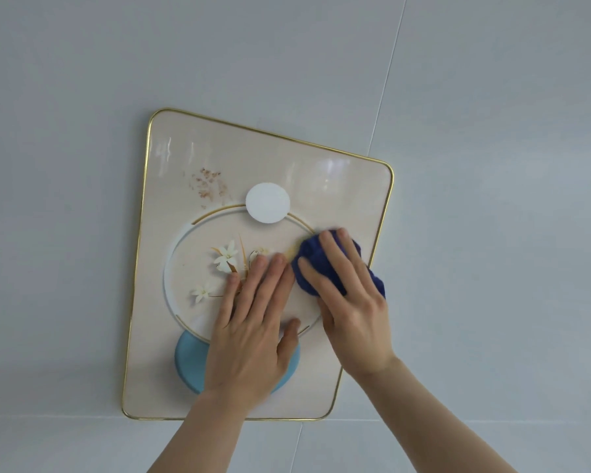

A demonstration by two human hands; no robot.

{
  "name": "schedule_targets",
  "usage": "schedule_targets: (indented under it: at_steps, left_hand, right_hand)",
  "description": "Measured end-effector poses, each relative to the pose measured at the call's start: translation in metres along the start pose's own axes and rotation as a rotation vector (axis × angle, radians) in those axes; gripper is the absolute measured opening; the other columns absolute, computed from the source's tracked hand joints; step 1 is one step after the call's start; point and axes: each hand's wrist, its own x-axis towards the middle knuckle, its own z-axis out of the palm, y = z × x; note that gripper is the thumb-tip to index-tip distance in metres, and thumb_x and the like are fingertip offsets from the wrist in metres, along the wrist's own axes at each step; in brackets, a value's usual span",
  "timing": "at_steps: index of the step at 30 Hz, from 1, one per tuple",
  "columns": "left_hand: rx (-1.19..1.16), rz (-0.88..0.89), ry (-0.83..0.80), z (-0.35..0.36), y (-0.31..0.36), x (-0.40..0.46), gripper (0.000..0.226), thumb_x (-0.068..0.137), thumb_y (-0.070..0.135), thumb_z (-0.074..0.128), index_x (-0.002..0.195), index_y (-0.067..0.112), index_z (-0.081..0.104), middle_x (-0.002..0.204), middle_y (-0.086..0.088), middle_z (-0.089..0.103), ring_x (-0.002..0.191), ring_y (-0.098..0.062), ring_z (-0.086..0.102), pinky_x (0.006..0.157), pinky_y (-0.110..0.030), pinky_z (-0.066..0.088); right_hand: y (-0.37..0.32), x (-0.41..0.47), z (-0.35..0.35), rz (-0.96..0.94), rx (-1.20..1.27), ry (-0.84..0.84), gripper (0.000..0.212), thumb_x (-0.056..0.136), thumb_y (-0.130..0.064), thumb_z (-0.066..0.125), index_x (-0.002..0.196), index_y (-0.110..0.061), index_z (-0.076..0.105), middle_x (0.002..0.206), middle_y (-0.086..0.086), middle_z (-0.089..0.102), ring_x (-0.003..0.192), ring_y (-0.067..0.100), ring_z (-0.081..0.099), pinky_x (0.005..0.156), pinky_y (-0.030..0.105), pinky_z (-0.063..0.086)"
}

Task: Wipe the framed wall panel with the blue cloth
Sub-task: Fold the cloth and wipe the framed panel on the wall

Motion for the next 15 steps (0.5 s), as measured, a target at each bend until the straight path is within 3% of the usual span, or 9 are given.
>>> schedule_targets:
  at_steps: [3,5,7,9,10,12,15]
  left_hand:
    - [-0.078,-0.013,0.018,-0.005,0.001,0.001,0.074,0.097,0.038,0.063,0.161,0.012,0.035,0.176,-0.003,0.02,0.163,-0.022,0.017,0.129,-0.051,0.021]
    - [-0.142,-0.019,0.022,-0.011,0.002,0.002,0.058,0.092,0.031,0.071,0.142,0.012,0.052,0.173,-0.004,0.028,0.162,-0.023,0.021,0.128,-0.05,0.023]
    - [-0.197,-0.024,0.012,-0.019,0.002,0.003,0.042,0.086,0.024,0.076,0.122,0.013,0.057,0.171,-0.006,0.032,0.162,-0.025,0.023,0.128,-0.05,0.025]
    - [-0.242,-0.016,-0.005,-0.03,0.002,0.004,0.037,0.082,0.019,0.075,0.114,0.012,0.058,0.17,-0.007,0.034,0.162,-0.026,0.023,0.129,-0.049,0.025]
    - [-0.263,-0.01,-0.009,-0.036,0.001,0.004,0.038,0.082,0.018,0.075,0.115,0.012,0.058,0.169,-0.008,0.036,0.161,-0.027,0.025,0.128,-0.049,0.026]
    - [-0.291,0.0,-0.002,-0.047,-0.002,0.007,0.046,0.082,0.019,0.075,0.123,0.011,0.055,0.165,-0.009,0.041,0.159,-0.029,0.031,0.127,-0.048,0.028]
    - [-0.273,-0.057,0.057,-0.065,-0.015,0.015,0.059,0.084,0.026,0.074,0.136,0.013,0.049,0.163,-0.009,0.043,0.155,-0.031,0.035,0.13,-0.047,0.02]
  right_hand:
    - [-0.004,-0.01,-0.002,0.006,-0.031,-0.014,0.04,0.102,0.007,0.052,0.127,-0.014,0.075,0.153,0.013,0.058,0.151,0.035,0.044,0.118,0.037,0.048]
    - [-0.007,-0.025,-0.007,-0.02,-0.047,-0.04,0.041,0.105,0.006,0.046,0.126,-0.014,0.075,0.15,0.012,0.062,0.15,0.034,0.047,0.117,0.033,0.046]
    - [-0.011,-0.043,-0.017,-0.059,-0.067,-0.113,0.044,0.102,0.011,0.045,0.123,-0.015,0.075,0.145,0.008,0.065,0.145,0.029,0.053,0.106,0.027,0.05]
    - [-0.017,-0.054,-0.03,-0.054,-0.076,-0.208,0.051,0.084,0.021,0.064,0.114,-0.019,0.076,0.138,0.002,0.069,0.138,0.023,0.06,0.086,0.019,0.05]
    - [-0.02,-0.054,-0.035,-0.012,-0.06,-0.246,0.057,0.073,0.024,0.073,0.108,-0.021,0.077,0.133,-0.001,0.071,0.134,0.02,0.063,0.076,0.017,0.049]
    - [-0.026,-0.044,-0.043,0.123,0.012,-0.242,0.056,0.064,0.021,0.082,0.098,-0.023,0.08,0.124,-0.004,0.075,0.121,0.018,0.07,0.062,0.026,0.058]
    - [-0.036,-0.013,-0.05,0.347,0.18,-0.108,0.047,0.073,0.013,0.078,0.104,-0.021,0.083,0.126,-0.005,0.075,0.105,0.019,0.074,0.077,0.03,0.06]
